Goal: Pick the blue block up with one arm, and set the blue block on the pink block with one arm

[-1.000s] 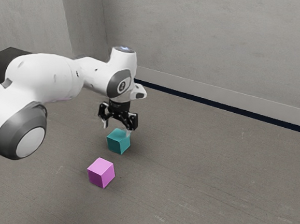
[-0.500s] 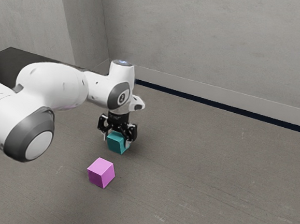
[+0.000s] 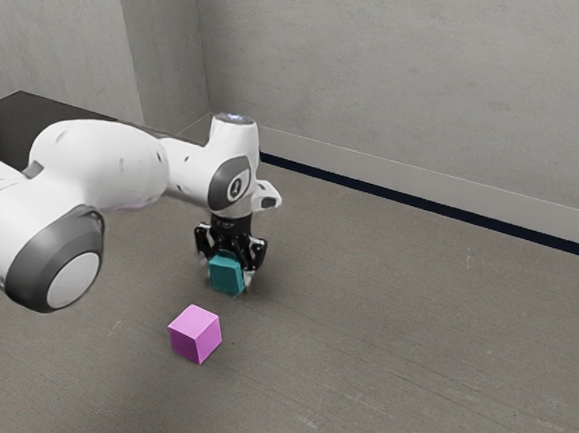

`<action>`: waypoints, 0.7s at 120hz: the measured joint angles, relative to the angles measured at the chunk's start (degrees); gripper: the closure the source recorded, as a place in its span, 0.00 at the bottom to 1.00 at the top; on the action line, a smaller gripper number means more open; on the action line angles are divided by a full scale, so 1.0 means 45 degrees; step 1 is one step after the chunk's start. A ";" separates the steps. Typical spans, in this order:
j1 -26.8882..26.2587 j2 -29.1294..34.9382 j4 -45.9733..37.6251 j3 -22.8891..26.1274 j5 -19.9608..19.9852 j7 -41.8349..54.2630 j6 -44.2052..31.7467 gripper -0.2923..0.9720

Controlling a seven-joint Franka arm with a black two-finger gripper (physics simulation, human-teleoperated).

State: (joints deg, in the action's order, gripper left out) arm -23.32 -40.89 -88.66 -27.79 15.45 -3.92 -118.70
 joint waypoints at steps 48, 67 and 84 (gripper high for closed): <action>-0.3405 0.2527 -0.2480 -0.2856 -0.0040 0.0030 -0.0003 0.46; -0.5460 0.3488 -0.4060 -0.4418 -0.0016 0.0081 -0.0007 0.46; -0.7846 0.4334 -0.5346 -0.6546 -0.0064 0.0124 -0.0009 0.46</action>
State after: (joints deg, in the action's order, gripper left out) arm -58.63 -21.39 -112.71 -57.24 15.16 -3.36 -118.74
